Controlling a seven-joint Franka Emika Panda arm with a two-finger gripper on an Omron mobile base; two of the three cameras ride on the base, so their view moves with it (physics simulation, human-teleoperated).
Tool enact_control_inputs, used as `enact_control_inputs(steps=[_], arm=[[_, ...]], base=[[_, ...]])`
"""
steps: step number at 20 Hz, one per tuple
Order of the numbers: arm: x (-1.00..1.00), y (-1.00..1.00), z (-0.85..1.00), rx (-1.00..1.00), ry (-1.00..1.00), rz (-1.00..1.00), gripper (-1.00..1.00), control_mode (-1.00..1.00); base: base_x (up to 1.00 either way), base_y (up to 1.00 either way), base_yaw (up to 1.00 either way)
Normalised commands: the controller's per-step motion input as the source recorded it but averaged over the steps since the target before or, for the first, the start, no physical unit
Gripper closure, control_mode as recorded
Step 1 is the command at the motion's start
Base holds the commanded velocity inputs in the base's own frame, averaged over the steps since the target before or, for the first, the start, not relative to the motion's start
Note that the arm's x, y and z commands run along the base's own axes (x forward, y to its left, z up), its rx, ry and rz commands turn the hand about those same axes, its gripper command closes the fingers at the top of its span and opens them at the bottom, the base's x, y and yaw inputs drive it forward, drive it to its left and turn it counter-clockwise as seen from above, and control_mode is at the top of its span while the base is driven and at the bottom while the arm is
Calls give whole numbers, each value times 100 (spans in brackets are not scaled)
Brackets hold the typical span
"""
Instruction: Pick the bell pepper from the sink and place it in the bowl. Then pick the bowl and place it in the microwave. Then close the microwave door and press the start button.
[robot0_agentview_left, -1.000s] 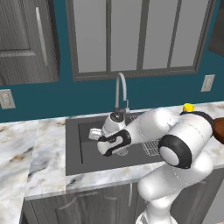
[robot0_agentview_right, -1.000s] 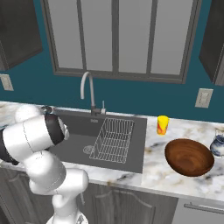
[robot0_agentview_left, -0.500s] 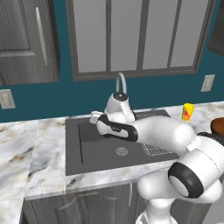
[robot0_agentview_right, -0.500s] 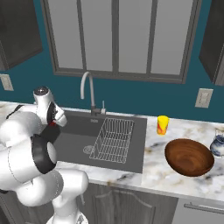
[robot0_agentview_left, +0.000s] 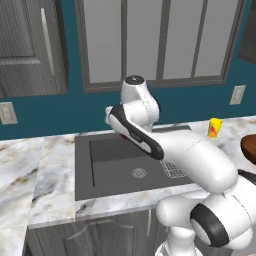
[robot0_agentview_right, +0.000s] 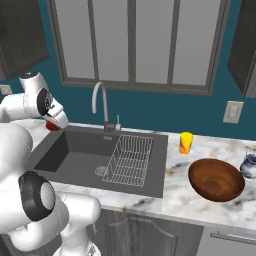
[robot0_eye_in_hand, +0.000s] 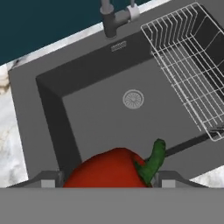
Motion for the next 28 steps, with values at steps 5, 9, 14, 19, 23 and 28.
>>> enact_control_inputs(steps=[5, 9, 14, 19, 23, 28], arm=[[-67, -82, 51, -6, 0, -7, 100, -100], [-68, -100, 31, -1, 0, -3, 100, -100], [-64, -100, 8, 0, -2, -1, 100, -100], [-46, -100, 0, 0, -1, 0, 100, -100], [-8, -100, 0, 0, 3, 0, 100, -100], [0, -100, 0, 0, 6, -2, 100, -100]], base=[[0, 0, 0], [0, 0, 0], [0, 0, 0], [0, 0, 0], [0, 0, 0], [0, 0, 0]])
